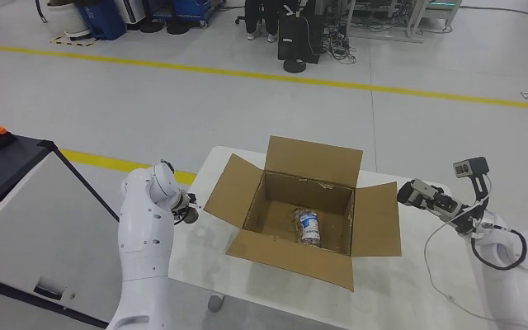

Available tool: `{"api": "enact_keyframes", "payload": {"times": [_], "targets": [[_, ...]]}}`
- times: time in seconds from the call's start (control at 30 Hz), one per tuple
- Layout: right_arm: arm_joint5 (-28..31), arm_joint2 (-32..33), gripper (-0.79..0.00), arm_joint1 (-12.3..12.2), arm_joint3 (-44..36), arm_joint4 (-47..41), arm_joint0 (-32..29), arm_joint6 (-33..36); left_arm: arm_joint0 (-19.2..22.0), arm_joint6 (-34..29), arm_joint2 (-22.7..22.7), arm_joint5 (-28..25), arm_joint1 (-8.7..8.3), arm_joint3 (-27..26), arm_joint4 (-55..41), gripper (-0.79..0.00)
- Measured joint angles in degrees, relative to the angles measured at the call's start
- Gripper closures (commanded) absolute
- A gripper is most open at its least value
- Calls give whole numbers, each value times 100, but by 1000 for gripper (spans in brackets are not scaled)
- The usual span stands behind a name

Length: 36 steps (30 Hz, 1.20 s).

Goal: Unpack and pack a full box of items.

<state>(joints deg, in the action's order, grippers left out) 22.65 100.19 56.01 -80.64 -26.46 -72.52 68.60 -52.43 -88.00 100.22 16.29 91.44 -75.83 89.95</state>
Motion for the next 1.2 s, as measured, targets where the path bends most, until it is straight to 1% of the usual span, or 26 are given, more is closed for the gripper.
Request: {"api": "enact_keyframes", "payload": {"times": [0.13, 0.23, 0.33, 0.57, 0.77, 0.97, 1.2], "targets": [[0, 0, -785, 0, 0, 0, 0, 0, -7, 10, 6, 2, -1, 6, -1, 0], [0, 0, -785, 0, 0, 0, 0, 0, -35, 277, 125, 71, -34, 133, -20, 0], [0, 0, -785, 0, 0, 0, 0, 0, 67, 363, 264, 218, -74, 330, -54, 0], [0, 0, -785, 0, 0, 0, 0, 0, 230, 675, 255, 488, -108, 908, -124, 0], [0, 0, -785, 0, 0, 0, 0, 0, 372, 1148, 224, 581, -144, 1398, -136, 0], [0, 0, -785, 0, 0, 0, 0, 0, 542, 1410, 217, 633, -177, 1899, -277, 0], [0, 0, -785, 0, 0, 0, 0, 0, 667, 1683, 219, 773, -218, 2282, -377, 0]]}}
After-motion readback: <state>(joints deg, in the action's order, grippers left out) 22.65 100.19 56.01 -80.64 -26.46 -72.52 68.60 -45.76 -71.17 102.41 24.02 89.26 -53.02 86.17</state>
